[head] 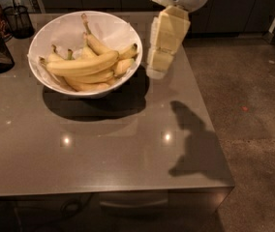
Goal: Pick banana from white bowl
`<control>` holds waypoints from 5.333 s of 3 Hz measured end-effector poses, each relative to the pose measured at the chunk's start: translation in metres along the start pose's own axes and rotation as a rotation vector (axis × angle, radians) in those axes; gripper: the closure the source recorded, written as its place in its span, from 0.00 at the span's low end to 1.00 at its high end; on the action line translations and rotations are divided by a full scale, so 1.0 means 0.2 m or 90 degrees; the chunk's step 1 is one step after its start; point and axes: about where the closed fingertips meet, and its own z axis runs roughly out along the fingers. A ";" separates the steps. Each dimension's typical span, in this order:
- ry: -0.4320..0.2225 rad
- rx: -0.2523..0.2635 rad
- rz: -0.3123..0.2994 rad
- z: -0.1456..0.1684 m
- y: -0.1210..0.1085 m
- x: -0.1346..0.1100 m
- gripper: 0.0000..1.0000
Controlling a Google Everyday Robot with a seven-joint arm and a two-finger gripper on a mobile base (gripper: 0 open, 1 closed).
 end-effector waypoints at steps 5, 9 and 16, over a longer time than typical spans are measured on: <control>-0.095 -0.084 0.030 0.43 -0.20 -0.58 0.09; -0.048 -0.100 0.004 0.76 -0.22 -0.70 0.23; -0.061 -0.099 -0.054 0.95 -0.18 -0.67 0.73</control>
Offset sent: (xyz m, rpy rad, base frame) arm 0.0243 0.1341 0.0052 0.0961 0.1146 0.1184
